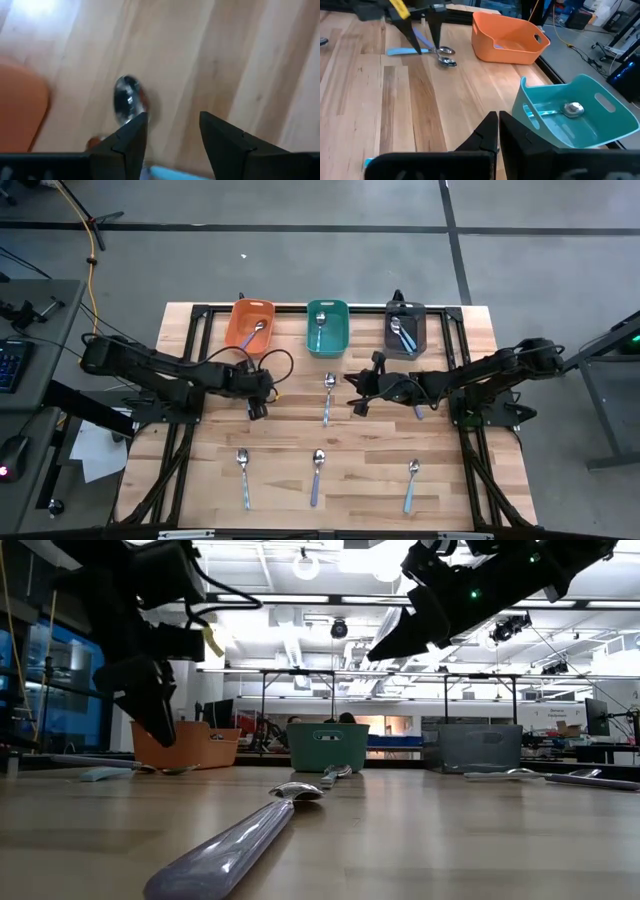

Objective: Sort silverware by color (type)
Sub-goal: Put the purple spoon into the orange bin

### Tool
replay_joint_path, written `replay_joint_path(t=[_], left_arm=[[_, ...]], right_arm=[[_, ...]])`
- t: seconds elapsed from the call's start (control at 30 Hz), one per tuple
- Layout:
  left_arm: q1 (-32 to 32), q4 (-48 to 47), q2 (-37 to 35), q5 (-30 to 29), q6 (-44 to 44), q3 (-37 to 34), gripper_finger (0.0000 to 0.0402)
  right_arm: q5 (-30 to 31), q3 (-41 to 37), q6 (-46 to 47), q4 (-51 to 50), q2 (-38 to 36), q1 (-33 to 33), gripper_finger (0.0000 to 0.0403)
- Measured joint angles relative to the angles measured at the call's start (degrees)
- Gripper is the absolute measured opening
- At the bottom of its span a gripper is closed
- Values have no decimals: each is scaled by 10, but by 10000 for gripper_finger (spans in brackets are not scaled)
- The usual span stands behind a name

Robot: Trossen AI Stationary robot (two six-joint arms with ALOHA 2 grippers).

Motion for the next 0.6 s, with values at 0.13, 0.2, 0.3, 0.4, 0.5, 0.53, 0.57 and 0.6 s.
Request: replay_joint_path(t=[0.13,0.2,0.3,0.4,0.5,0.53,0.57,0.6], left_arm=[[23,-39,-4,19,1,7,193],[32,-67,-15,31,8,13,200],[47,-118,-41,46,10,20,207],[57,-144,-78,56,-2,21,208],[71,-156,-115,75,-9,21,208],[77,-163,-123,81,-9,21,208],[83,-168,-129,87,-10,21,208],[89,-170,-132,96,-10,21,208]], right_arm=[[-6,0,-3,0,0,-1,0],[-23,0,-3,0,0,-6,0],[-60,0,-3,0,0,-17,0],[-81,0,-19,0,0,-34,0],[-94,0,-47,2,0,-54,0],[-98,0,-53,3,0,-62,0],[-102,0,-59,4,0,-70,0],[-111,0,-62,5,0,-78,0]])
